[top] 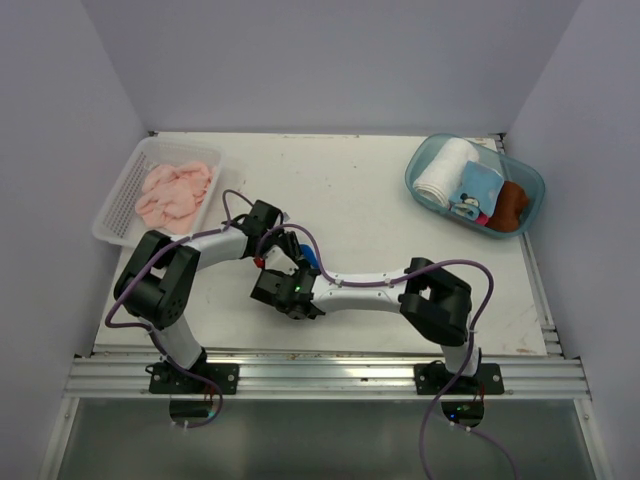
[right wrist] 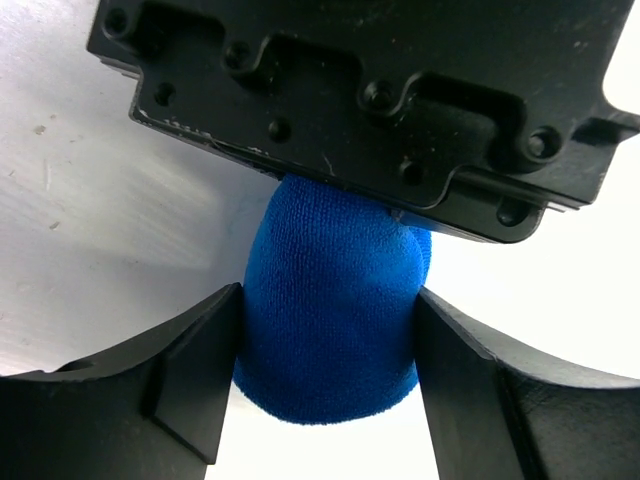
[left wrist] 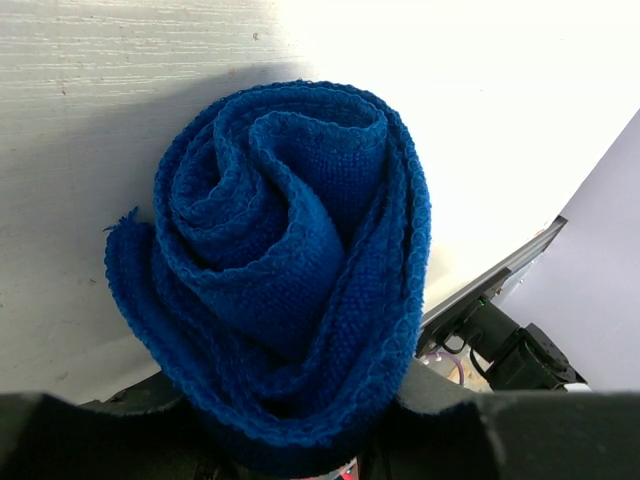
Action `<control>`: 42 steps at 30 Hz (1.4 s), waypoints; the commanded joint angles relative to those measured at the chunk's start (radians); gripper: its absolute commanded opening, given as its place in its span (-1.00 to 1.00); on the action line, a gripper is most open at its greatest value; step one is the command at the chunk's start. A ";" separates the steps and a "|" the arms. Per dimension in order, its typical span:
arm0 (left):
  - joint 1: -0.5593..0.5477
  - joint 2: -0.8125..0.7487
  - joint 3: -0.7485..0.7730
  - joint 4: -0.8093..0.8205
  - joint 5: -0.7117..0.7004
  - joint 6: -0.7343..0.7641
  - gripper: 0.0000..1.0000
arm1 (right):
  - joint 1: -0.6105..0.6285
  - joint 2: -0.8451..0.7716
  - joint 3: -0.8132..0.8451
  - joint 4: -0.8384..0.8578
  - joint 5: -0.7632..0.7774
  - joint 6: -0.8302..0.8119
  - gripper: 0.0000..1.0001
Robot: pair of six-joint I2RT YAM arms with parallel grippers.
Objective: Roll the towels
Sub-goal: Place the rolled towel into the container
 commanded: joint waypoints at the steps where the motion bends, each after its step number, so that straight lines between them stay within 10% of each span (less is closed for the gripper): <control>1: -0.009 -0.020 0.020 -0.021 -0.018 0.005 -0.21 | -0.014 0.012 -0.016 0.042 0.010 0.018 0.40; 14: 0.000 -0.032 0.028 -0.019 0.004 0.018 0.24 | -0.046 -0.057 -0.108 0.085 0.018 0.070 -0.51; 21: 0.049 -0.043 0.074 -0.024 0.057 0.051 0.71 | -0.103 -0.176 -0.243 0.174 -0.062 0.084 -0.59; 42: 0.152 -0.083 0.126 -0.067 0.133 0.124 0.71 | -0.364 -0.477 -0.254 0.078 -0.187 0.053 -0.92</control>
